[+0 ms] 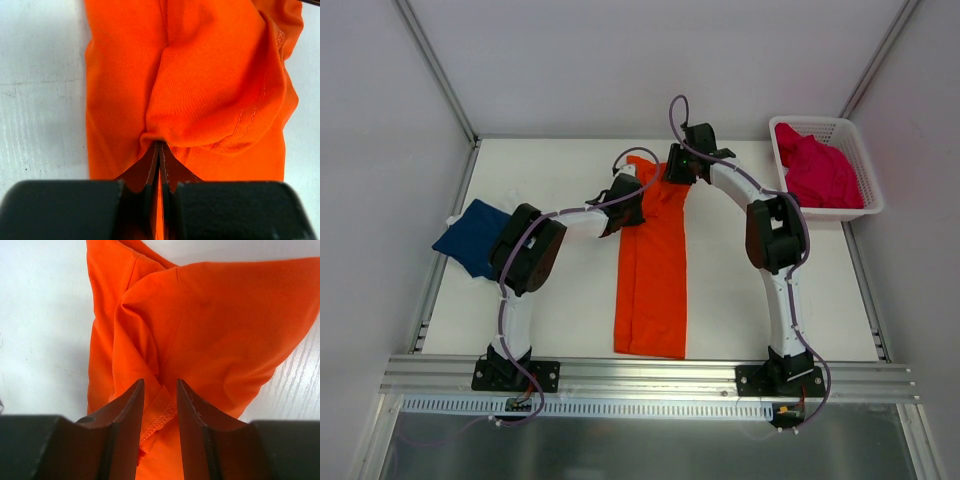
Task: Fold and stack the t-shirts
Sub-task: Rotate the tshirt 90 degrees
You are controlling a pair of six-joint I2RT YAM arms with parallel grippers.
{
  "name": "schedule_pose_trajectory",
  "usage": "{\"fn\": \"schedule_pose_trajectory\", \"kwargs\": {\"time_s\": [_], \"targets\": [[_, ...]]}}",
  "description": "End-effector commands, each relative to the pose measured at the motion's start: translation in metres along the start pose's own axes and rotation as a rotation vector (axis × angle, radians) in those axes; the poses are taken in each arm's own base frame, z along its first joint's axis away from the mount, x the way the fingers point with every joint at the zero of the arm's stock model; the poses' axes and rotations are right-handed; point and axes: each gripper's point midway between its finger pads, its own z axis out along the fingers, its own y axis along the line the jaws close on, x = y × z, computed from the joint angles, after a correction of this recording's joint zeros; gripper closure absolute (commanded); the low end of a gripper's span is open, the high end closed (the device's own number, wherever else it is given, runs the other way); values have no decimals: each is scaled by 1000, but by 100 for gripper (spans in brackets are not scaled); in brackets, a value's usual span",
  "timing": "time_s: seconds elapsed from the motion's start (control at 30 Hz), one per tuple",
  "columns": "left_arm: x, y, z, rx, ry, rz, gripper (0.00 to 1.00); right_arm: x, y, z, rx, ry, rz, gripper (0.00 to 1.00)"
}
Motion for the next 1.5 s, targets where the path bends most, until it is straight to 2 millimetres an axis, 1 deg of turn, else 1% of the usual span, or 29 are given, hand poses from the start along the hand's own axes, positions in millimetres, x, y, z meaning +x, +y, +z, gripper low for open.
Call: {"fn": "schedule_pose_trajectory", "kwargs": {"time_s": [0.0,0.17,0.23,0.3,0.33,0.43,0.47,0.53,0.63,0.67,0.73,0.77,0.9,0.97,1.0,1.1,1.23,1.4,1.43,1.47], "targets": [[-17,-8,0,36,-32,13,100,0,3,1,-28,0,-2,65],[-15,-8,-1,44,-23,14,100,9,2,9,-40,17,19,64],[-12,-6,0,41,-16,14,100,14,0,13,-35,26,27,74],[-9,-5,0,41,-11,14,100,17,0,15,-40,36,31,81],[-9,-6,-1,42,-12,13,100,18,0,16,-42,39,33,81],[-9,-5,-1,43,-13,11,100,20,1,17,-46,44,36,97],[-8,-4,-1,42,-10,12,100,19,-1,18,-40,40,38,99],[-7,-4,-1,42,-9,10,100,17,-1,17,-36,34,39,100],[-7,-3,-2,42,-6,6,100,5,3,15,-38,3,34,100],[-7,-3,-2,43,-8,6,100,-4,6,15,-42,-15,30,99],[-6,-3,-3,44,-7,2,100,-13,9,16,-43,-37,31,99],[-4,-3,-3,44,-3,1,100,-25,15,14,-52,-65,31,99],[-2,-3,-4,50,2,-4,100,-55,22,11,-52,-148,36,99],[-1,-3,-4,50,4,-1,100,-62,22,11,-48,-167,33,99],[0,-2,-4,50,5,0,100,-70,26,8,-55,-188,29,99],[0,-1,-5,49,3,1,100,-76,24,7,-44,-206,21,99],[0,0,-6,50,4,0,100,-75,16,10,-13,-210,8,100],[3,0,-6,50,9,2,100,-67,11,13,-17,-179,6,99],[2,1,-6,49,8,4,100,-60,11,12,-22,-162,6,99],[2,1,-6,49,8,4,100,-58,12,10,-27,-160,2,99]]}}
